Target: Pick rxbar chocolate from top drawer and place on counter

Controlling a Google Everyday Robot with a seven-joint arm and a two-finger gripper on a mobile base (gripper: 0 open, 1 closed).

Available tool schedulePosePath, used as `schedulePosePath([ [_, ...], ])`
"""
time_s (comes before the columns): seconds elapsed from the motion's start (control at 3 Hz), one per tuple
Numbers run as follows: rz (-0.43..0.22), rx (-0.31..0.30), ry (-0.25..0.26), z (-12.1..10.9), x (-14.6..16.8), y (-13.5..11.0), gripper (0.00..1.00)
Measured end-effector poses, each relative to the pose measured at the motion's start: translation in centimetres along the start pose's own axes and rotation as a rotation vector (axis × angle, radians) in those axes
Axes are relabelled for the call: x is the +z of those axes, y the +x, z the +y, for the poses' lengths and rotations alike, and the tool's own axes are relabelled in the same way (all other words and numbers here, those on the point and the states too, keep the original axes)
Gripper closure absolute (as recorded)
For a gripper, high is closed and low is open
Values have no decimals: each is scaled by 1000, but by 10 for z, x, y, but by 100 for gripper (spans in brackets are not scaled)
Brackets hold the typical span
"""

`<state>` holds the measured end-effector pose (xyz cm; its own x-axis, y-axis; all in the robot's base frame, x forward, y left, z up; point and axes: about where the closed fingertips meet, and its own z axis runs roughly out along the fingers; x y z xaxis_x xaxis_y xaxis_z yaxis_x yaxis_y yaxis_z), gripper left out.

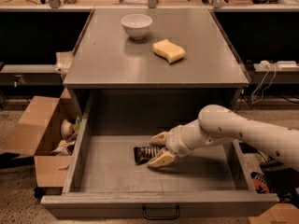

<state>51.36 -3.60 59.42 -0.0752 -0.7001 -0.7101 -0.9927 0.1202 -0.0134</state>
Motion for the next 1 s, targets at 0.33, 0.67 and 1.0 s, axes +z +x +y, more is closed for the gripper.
schedulePosePath([
  [0.33, 0, 0, 0, 0, -4, -4, 92],
  [0.67, -40, -49, 67, -3, -22, -17, 100],
  [1.0, -139, -161, 172, -12, -89, -63, 100],
])
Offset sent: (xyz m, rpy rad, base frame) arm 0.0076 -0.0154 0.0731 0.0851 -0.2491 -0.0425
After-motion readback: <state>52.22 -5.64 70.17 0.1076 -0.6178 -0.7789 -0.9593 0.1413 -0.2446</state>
